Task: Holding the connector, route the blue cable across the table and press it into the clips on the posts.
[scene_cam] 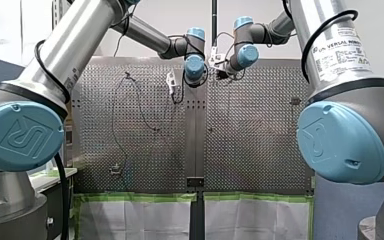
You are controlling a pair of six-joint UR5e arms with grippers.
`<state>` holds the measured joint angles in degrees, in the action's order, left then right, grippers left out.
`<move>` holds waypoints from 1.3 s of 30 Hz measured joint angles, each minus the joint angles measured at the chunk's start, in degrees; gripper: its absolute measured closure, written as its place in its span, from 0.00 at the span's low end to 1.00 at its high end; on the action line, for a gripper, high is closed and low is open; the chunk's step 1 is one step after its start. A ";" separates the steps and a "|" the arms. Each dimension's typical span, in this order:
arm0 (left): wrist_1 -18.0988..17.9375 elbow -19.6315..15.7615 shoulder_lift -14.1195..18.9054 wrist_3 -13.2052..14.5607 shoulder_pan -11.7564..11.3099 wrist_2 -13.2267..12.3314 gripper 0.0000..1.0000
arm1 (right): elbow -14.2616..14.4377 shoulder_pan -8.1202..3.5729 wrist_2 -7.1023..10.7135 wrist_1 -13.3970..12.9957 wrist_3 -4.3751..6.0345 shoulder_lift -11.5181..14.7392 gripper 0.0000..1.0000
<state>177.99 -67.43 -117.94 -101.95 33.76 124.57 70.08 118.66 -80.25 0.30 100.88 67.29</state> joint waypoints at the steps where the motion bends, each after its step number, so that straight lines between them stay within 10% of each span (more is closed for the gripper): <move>1: -0.16 -0.37 0.34 -0.03 0.10 0.39 1.00 | 0.16 0.02 0.00 0.00 -0.01 0.00 1.00; 17: -7.19 -7.85 5.29 -0.67 1.28 2.88 1.00 | 5.13 0.09 -0.03 -0.03 -0.12 1.70 1.00; 39: -18.26 -18.91 5.29 -2.00 2.59 -0.46 1.00 | 15.52 0.05 -0.75 -1.23 -0.93 3.69 1.00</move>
<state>159.73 -86.35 -112.65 -103.95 36.34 124.11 85.60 118.71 -81.00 -0.93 99.95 70.98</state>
